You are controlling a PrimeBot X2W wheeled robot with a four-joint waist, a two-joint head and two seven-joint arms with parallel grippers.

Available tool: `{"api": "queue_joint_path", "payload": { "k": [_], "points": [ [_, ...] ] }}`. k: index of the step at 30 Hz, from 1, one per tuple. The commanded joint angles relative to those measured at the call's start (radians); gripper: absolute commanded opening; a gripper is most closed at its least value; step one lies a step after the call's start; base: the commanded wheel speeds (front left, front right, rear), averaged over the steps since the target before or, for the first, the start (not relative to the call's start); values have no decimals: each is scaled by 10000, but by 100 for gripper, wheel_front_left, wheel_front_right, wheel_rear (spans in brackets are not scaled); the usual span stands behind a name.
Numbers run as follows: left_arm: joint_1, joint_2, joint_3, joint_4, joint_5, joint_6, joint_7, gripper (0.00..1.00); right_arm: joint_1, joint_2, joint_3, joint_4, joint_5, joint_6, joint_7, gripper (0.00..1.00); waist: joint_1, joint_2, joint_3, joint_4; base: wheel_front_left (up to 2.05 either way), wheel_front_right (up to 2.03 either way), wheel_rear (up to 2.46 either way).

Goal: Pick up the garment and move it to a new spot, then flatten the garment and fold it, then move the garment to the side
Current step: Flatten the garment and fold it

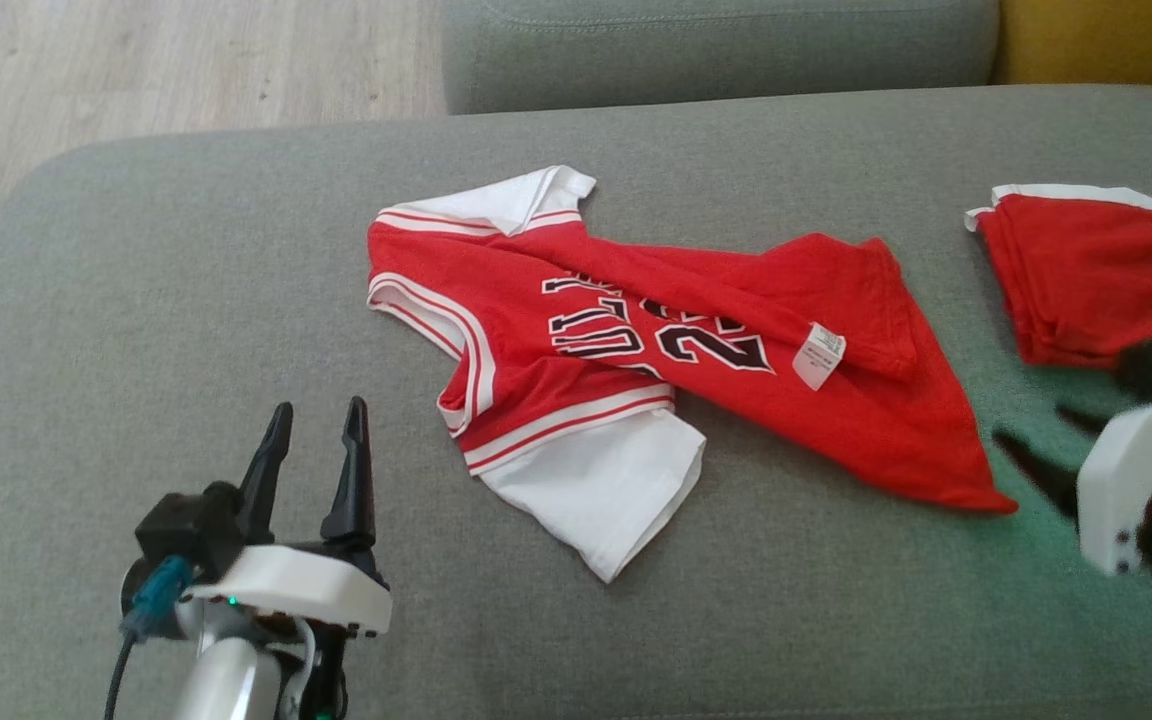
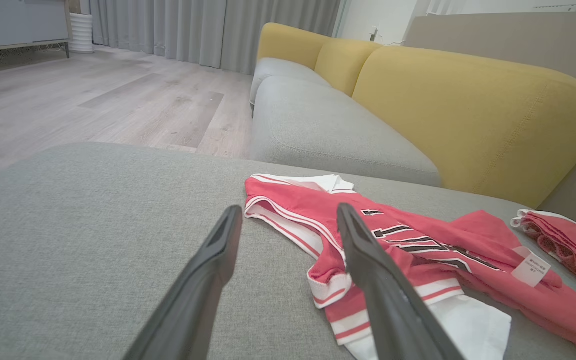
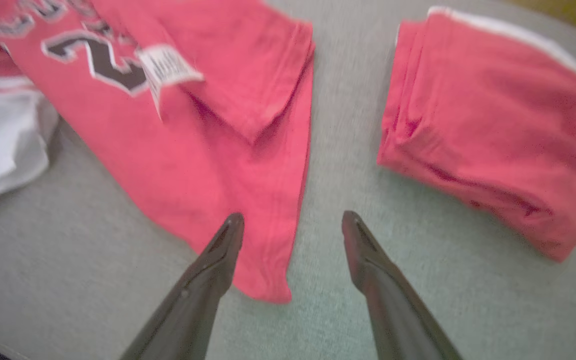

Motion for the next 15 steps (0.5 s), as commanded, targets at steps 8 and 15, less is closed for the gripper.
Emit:
{"api": "queue_joint_path", "payload": {
  "k": [8, 15],
  "points": [
    [-201, 213, 481, -420, 129, -16, -122, 100, 1273, 2175, -4802, -3136, -2069, 73, -2685, 100, 0, 0, 44, -148, 0, 0, 0],
    [-325, 224, 444, -419, 83, -68, -122, 100, 2808, 5086, -6204, -3338, -3577, 73, -4388, 100, 0, 0, 205, -101, 0, 0, 0]
  ]
}}
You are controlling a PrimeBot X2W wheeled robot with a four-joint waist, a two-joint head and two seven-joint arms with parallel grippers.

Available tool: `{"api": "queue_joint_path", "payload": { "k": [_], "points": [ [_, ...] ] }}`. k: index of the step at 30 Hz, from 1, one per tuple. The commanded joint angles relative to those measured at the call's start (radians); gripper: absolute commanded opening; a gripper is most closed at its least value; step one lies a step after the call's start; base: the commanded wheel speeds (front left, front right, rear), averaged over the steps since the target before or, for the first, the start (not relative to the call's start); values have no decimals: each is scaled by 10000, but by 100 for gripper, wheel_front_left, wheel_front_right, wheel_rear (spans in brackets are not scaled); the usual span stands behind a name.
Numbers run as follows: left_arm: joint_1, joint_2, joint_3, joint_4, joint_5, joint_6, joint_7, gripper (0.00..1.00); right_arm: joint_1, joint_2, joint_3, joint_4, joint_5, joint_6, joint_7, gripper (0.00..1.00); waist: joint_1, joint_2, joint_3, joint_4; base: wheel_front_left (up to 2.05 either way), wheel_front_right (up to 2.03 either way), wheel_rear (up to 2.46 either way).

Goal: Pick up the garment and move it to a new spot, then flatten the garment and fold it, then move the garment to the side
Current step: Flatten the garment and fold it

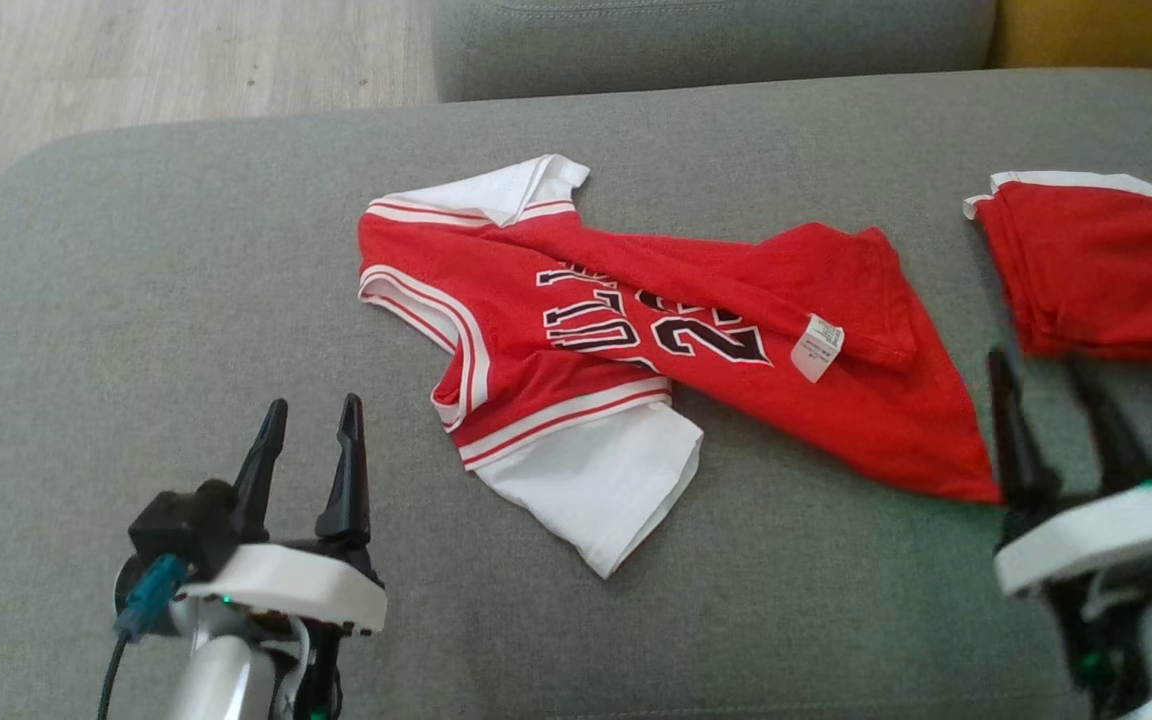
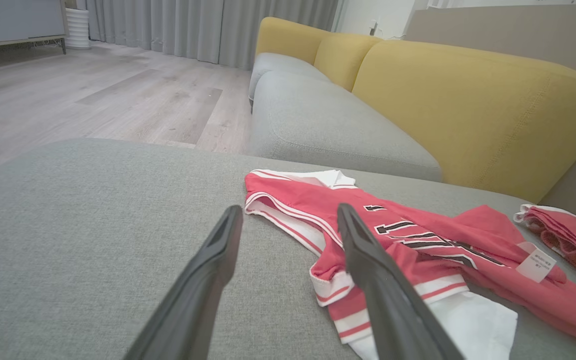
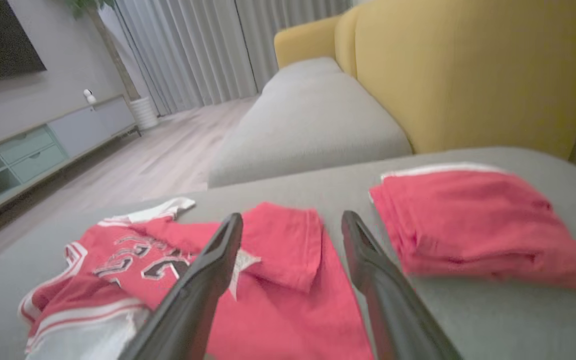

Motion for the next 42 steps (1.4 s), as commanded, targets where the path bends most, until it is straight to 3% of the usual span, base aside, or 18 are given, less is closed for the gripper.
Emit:
{"api": "queue_joint_path", "payload": {
  "k": [1, 5, 14, 22, 31, 37, 42],
  "points": [
    [-347, 152, 372, -328, 62, -90, -122, 100, -83, 145, 36, -34, -344, 73, -262, 100, 0, 0, 50, 10, 0, 0, 0],
    [-386, 223, 343, -272, 46, -130, -104, 100, 43, 668, -14, 554, -780, 73, -457, 100, 0, 0, 62, -45, 0, 0, 0],
    [-766, 500, 275, -272, -299, -437, 741, 100, -194, 842, -217, 834, -1022, 73, -569, 100, 0, 0, 107, -242, 0, 0, 0],
    [-2639, 1478, -287, 361, -2010, -1115, 5198, 100, -487, 882, -225, 926, -1018, 73, -564, 100, 0, 0, 259, -621, 0, 0, 0],
    [-4194, 2740, -2565, 1941, -4810, -1201, 10112, 100, -985, 1000, -29, 1311, -892, 73, -702, 100, 0, 0, 582, -1415, 0, 0, 0],
    [-4678, 2985, -2819, 2772, -5261, -1202, 10043, 100, -1158, 986, 13, 1487, -826, 73, -826, 100, 0, 0, 816, -1798, 0, 0, 0],
    [-4999, 2717, -2987, 3487, -5517, -1203, 9811, 97, -1231, 968, 31, 1617, -785, 73, -908, 100, 0, 0, 888, -1889, 0, 0, 0]
  ]
}}
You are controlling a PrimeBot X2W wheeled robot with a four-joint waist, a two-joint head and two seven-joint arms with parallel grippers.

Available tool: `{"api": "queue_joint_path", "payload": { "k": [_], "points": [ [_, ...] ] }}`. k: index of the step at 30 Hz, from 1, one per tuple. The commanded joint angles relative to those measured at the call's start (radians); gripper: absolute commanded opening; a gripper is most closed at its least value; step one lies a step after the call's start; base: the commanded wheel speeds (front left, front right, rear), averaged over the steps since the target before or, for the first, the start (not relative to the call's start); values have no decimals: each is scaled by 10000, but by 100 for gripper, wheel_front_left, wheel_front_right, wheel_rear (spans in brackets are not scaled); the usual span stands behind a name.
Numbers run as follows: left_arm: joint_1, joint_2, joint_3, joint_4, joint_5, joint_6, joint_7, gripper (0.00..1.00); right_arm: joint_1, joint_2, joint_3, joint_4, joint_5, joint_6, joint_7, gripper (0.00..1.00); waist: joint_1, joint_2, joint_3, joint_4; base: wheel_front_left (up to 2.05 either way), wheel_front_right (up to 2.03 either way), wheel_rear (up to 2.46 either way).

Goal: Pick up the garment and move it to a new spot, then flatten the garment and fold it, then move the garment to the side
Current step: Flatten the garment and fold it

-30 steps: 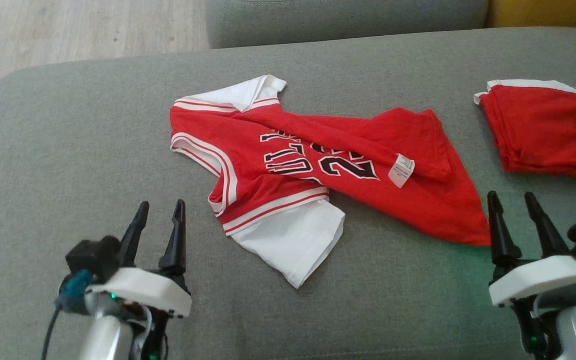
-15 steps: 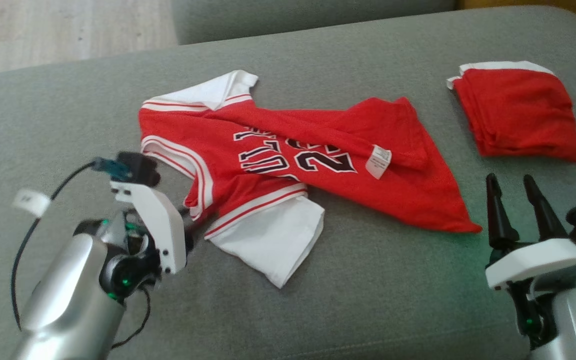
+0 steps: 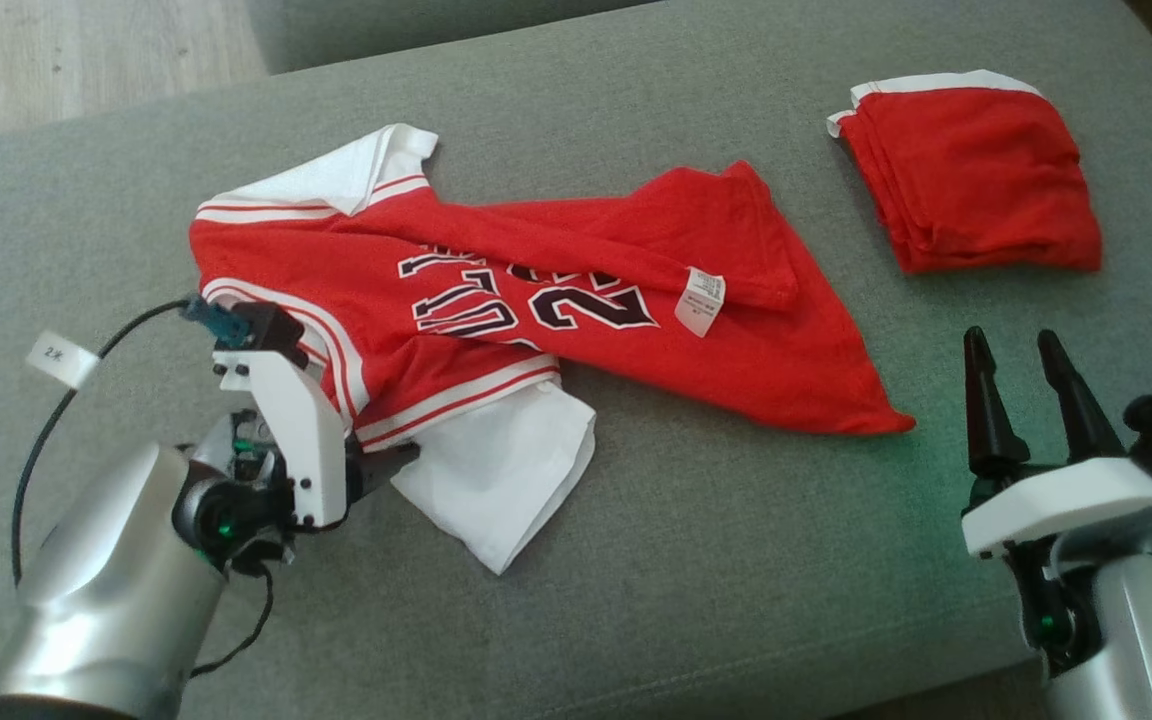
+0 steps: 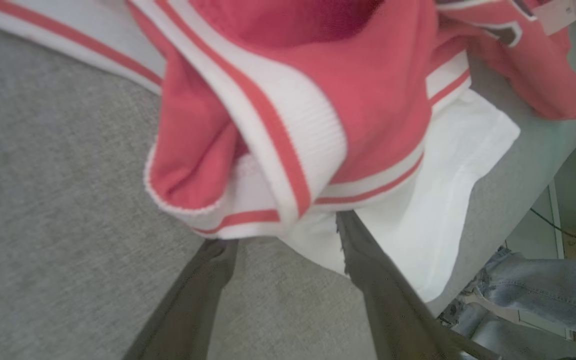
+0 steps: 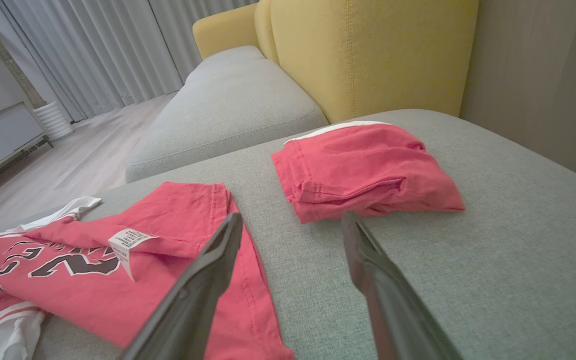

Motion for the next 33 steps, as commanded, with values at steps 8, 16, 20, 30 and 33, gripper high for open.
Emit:
{"api": "queue_joint_path", "payload": {
  "k": [8, 16, 20, 30, 33],
  "points": [
    [-654, 511, -503, -45, -278, 12, 158, 0, -393, -86, 191, -172, -2, 73, -115, 100, 0, 0, -207, 276, 0, 0, 0],
    [-672, 1710, -991, -1031, -797, 12, 1290, 0, -164, -239, 80, -269, -70, 73, 196, 100, 0, 0, -458, 693, 0, 0, 0],
    [-480, 2378, -939, -1288, -877, 112, 1748, 0, -67, -288, 64, -355, -67, 73, 442, 100, 0, 0, -499, 832, 0, 0, 0],
    [185, 3022, -790, -889, -774, 699, 1605, 0, -23, -371, 30, -441, -68, 73, 749, 100, 0, 0, -495, 915, 0, 0, 0],
    [243, 2978, -696, -913, -634, 716, 965, 100, -3, -401, -6, -466, -74, 73, 793, 100, 0, 0, -516, 933, 0, 0, 0]
  ]
}}
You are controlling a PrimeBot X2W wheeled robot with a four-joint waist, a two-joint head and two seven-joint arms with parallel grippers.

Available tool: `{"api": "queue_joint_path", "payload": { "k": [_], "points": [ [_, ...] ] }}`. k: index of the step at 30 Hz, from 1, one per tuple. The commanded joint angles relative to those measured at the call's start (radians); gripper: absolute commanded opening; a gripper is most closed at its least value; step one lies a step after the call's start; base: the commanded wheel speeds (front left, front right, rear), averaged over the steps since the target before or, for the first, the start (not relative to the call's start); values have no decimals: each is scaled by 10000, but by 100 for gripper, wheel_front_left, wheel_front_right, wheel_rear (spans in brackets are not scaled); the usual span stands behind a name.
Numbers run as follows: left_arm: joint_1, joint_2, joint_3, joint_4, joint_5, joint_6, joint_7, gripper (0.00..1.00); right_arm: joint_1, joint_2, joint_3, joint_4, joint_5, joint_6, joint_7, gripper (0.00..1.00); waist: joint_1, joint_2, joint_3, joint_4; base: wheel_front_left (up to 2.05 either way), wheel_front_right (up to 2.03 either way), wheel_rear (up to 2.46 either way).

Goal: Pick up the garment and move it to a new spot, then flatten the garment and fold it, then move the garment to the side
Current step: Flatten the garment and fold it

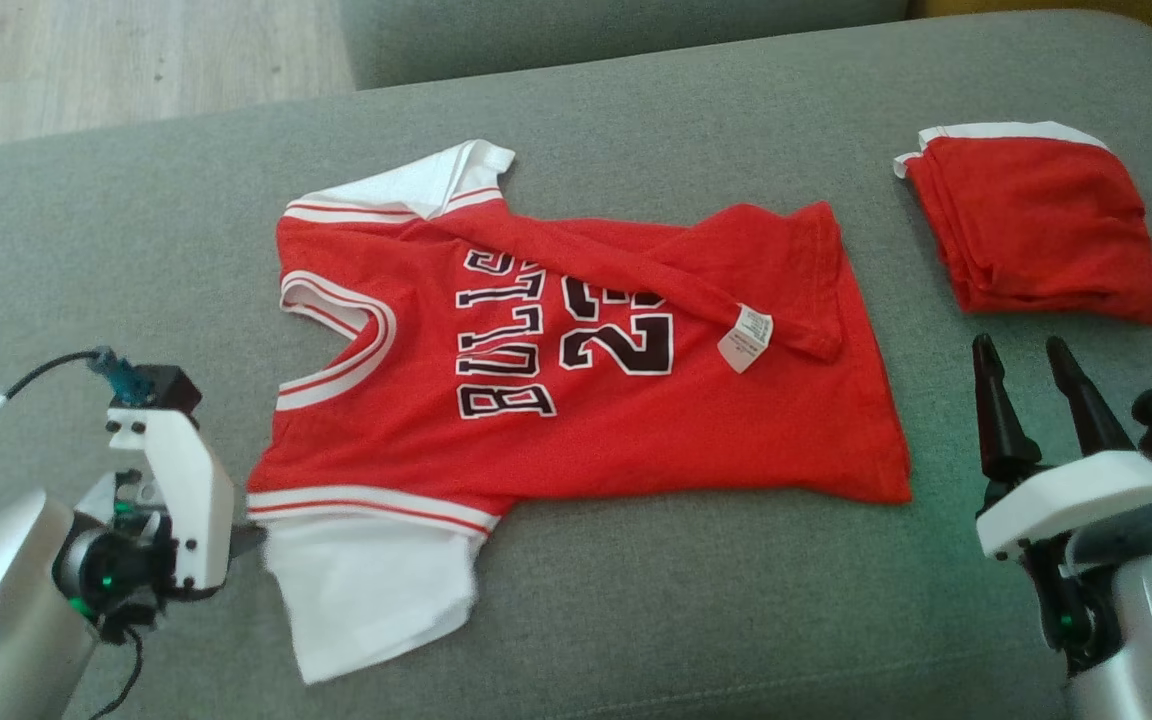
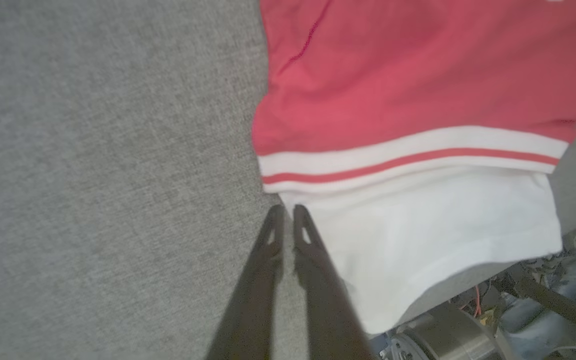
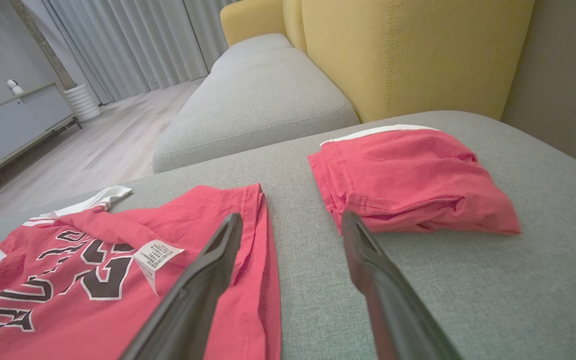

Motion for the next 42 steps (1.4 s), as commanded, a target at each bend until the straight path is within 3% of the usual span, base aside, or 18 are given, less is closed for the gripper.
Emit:
{"api": "queue_joint_path", "payload": {
  "k": [1, 7, 10, 18, 24, 29, 34, 42],
  "points": [
    [-296, 418, 628, -230, -51, 69, -254, 100, -19, -241, 133, -373, -58, 73, 48, 100, 0, 0, -33, 20, 0, 0, 0],
    [-131, 468, 823, -1160, 315, 13, -1644, 100, 72, -256, 38, -584, -140, 73, -94, 100, 0, 0, -245, 150, 0, 0, 0],
    [-53, 550, 1124, -1984, 698, 200, -2834, 100, 138, -261, -33, -766, -171, 73, -381, 100, 0, 0, -390, 258, 0, 0, 0],
    [1148, 72, 2248, -3831, 1878, 1755, -7125, 100, 515, -43, 27, -1104, -239, 73, -1350, 100, 0, 0, -863, 471, 0, 0, 0],
    [2287, -269, 2687, -4474, 2762, 2620, -9802, 100, 577, 6, 625, -1335, -274, 73, -1943, 100, 0, 0, -1102, 531, 0, 0, 0],
    [3063, -593, 2896, -4713, 3080, 3061, -10732, 100, 659, -49, 976, -1331, -244, 73, -2072, 100, 0, 0, -1208, 512, 0, 0, 0],
    [3755, -1106, 2951, -4883, 3658, 3376, -10993, 100, 886, -45, 1197, -1154, -295, 73, -2192, 100, 0, 0, -1306, 545, 0, 0, 0],
    [4437, -2209, 3380, -5001, 4616, 3311, -11024, 100, 1153, -217, 1265, -810, -359, 73, -2347, 100, 0, 0, -1346, 569, 0, 0, 0]
  ]
}}
